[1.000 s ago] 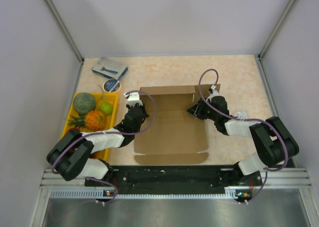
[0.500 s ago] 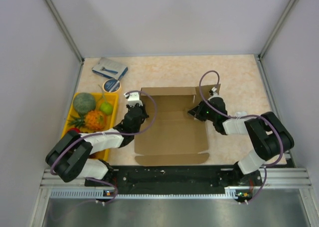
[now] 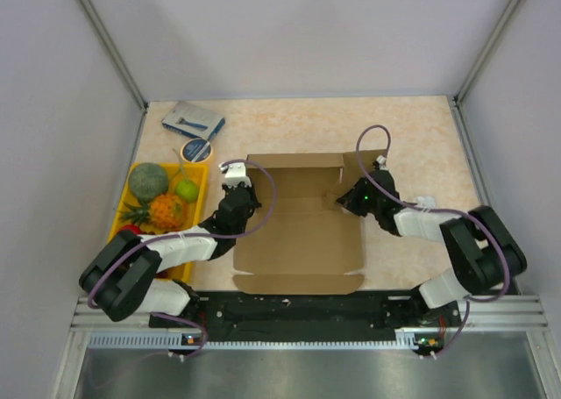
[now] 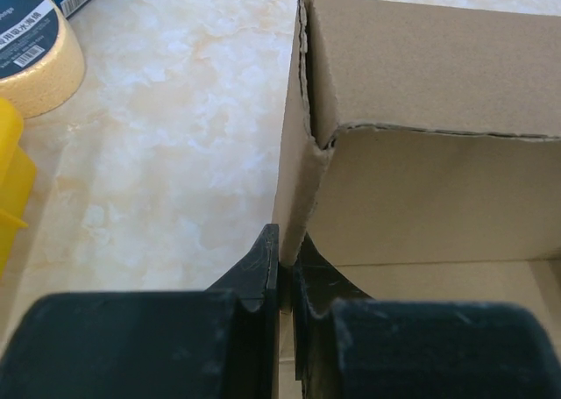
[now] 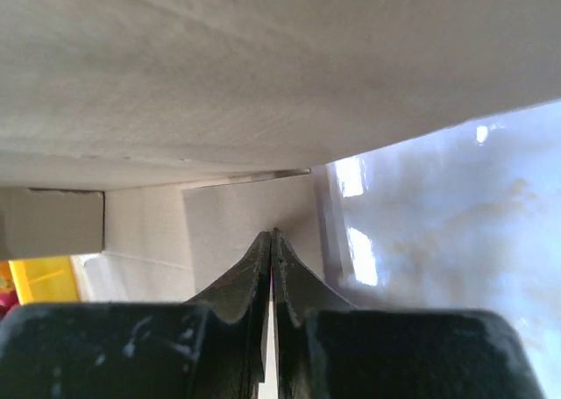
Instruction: Fold the paper box
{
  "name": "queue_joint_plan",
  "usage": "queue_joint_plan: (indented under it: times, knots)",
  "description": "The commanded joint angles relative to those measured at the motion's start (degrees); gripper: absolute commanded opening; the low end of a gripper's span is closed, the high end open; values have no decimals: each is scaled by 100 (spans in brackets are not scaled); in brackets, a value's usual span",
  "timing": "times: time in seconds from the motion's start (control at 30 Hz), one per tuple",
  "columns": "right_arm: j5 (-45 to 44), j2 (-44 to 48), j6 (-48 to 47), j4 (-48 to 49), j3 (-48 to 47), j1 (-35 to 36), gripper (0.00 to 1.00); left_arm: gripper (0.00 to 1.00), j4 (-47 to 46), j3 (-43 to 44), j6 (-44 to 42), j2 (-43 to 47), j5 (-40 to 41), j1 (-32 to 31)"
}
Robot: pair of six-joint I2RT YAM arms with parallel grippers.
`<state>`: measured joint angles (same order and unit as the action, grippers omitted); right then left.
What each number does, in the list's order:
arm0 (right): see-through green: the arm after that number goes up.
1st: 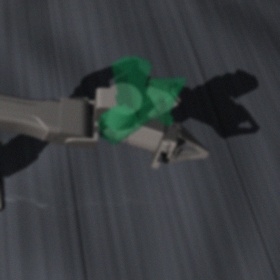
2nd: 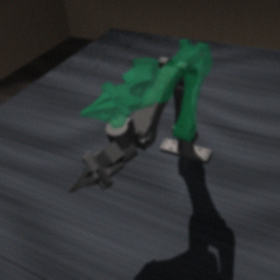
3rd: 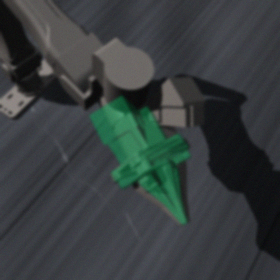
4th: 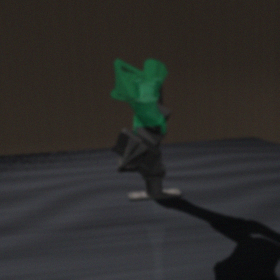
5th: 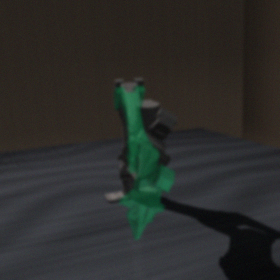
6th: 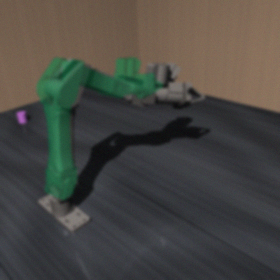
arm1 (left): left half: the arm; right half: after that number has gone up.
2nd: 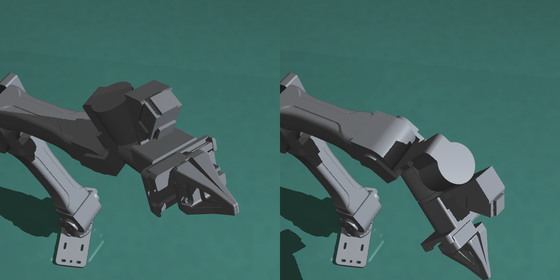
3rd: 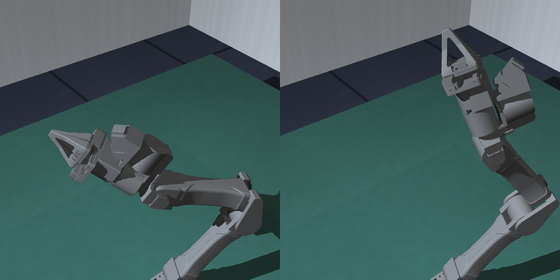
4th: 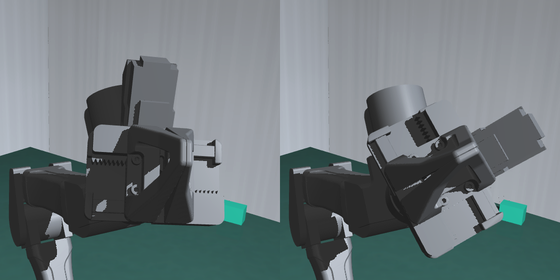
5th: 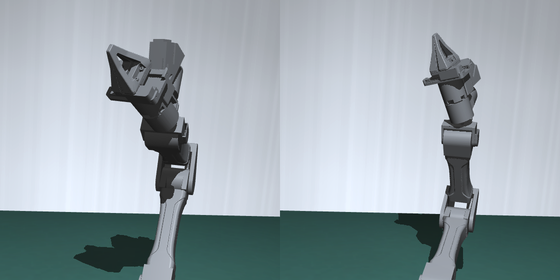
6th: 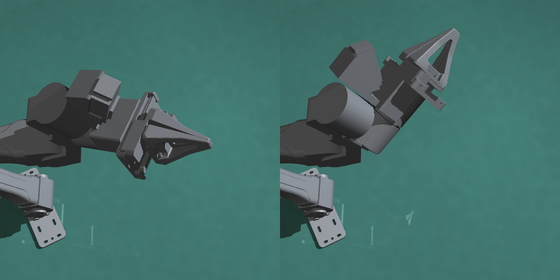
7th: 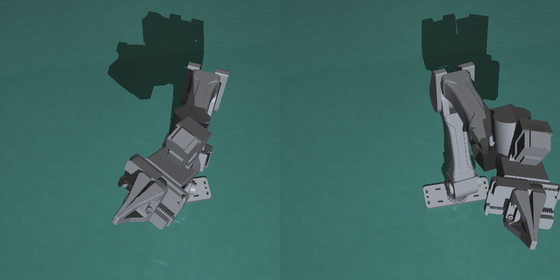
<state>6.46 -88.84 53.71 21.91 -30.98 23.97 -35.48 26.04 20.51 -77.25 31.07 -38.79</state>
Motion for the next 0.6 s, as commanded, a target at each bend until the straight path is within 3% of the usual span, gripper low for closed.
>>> queue_joint_plan:
  times: [0.0,0.13,0.23,0.33,0.4,0.57]
  knots:
    - [-522,1417,-1393,-2367,-564,64,4,0,-310,94,-205,88,171,-24]
    - [-593,1755,-2592,-4594,-1681,56,25,0,-450,33,-547,131,198,90]
    - [-1099,1747,-3217,-6284,-2622,38,33,0,-512,-3,-679,202,49,152]
    - [-1865,2097,-3683,-6682,-3114,29,42,0,-617,-29,-794,202,-66,152]
    - [-2427,2247,-4233,-6604,-3370,29,42,0,-618,-20,-821,211,-92,170]
    - [-2536,1828,-5562,-6559,-4220,38,52,0,-705,-125,-1049,272,-101,240]
